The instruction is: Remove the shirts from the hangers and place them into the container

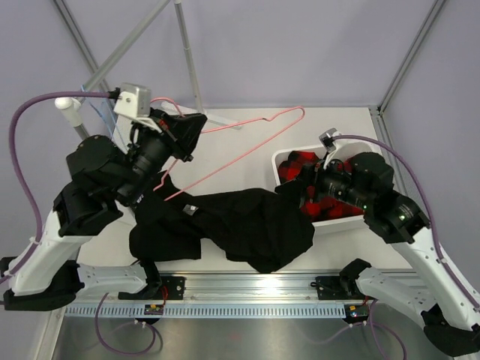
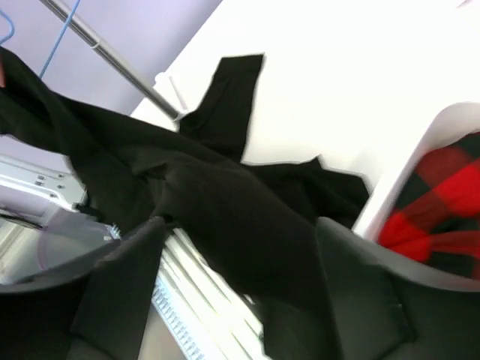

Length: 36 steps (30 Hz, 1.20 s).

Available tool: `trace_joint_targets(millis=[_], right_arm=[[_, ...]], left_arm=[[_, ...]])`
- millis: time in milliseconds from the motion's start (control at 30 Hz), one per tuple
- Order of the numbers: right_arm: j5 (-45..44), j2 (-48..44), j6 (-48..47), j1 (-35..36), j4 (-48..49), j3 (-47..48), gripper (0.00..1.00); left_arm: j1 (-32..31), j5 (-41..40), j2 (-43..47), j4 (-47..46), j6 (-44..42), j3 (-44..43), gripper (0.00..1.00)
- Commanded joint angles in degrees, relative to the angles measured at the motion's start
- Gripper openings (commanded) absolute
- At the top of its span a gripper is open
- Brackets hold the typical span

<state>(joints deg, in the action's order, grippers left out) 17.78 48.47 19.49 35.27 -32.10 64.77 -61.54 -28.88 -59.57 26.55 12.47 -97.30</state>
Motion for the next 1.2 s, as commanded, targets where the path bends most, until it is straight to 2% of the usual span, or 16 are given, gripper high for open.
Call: trace_joint_targets(millis=[0, 167, 267, 367, 433, 467, 500, 600, 667, 733, 833, 933, 967, 1033, 1167], right_arm=[[-3.2, -4.2, -7.5, -0.2, -3.3, 10.5, 0.99], [2.3, 0.7, -15.4, -0.2, -15.9, 26.2, 1.00], [-0.7, 0.4, -17.4, -0.1, -16.2, 30.4, 0.99], [1.0, 2.1, -19.0, -0.2, -18.6, 32.3, 0.79], [3.7, 3.3, -21.8, -0.2, -19.9, 32.3, 0.58], [6.5, 3.5, -22.1, -0.1, -20.0, 31.4, 0.52], [7.9, 3.6, -22.3, -0.1, -20.0, 30.9, 0.52], [12.7, 3.5, -21.9, -0.2, -19.4, 28.7, 0.77], [16.7, 2.9, -21.5, -0.2, -19.1, 27.6, 0.89], [19.1, 1.9, -20.5, -0.1, -17.8, 26.3, 0.94], [23.1, 1.6, -19.9, -0.1, -17.6, 25.4, 0.91], [26.4, 1.8, -19.8, -0.2, -16.8, 24.0, 0.84], [27.5, 1.8, -19.5, -0.1, -16.5, 23.6, 0.74], [30.8, 1.6, -17.5, -0.2, -15.1, 22.2, 0.62], [34.1, 0.8, -16.1, -0.2, -13.1, 19.7, 0.49]], left_arm=[[0.2, 3.4, -3.4, 3.9, -0.2, -3.3, 0.00], [0.2, 6.7, -4.4, 11.1, -0.1, -4.8, 0.00], [0.2, 9.2, -4.9, 15.2, -0.3, -5.9, 0.00], [0.2, 12.3, -3.6, 15.4, 0.0, -4.9, 0.00], [0.2, 15.5, -3.1, 15.7, -0.2, -5.0, 0.00], [0.2, 16.7, -3.0, 16.6, -0.3, -5.4, 0.00], [0.2, 17.7, -3.0, 17.2, -0.4, -6.2, 0.00], [0.2, 22.1, -2.3, 18.9, -0.5, -7.1, 0.00], [0.2, 25.5, -0.6, 18.3, 0.0, -6.3, 0.00], [0.2, 28.7, 0.2, 17.9, 0.4, -5.4, 0.00], [0.2, 33.3, 1.6, 17.2, 0.9, -4.0, 0.00], [0.2, 35.5, 2.8, 16.3, 1.2, -2.5, 0.00], [0.2, 35.5, 3.1, 16.1, 1.3, -2.2, 0.00], [0.2, 35.6, 3.5, 16.1, 1.4, -2.1, 0.00], [0.2, 35.7, 3.3, 16.1, 1.3, -2.9, 0.00]])
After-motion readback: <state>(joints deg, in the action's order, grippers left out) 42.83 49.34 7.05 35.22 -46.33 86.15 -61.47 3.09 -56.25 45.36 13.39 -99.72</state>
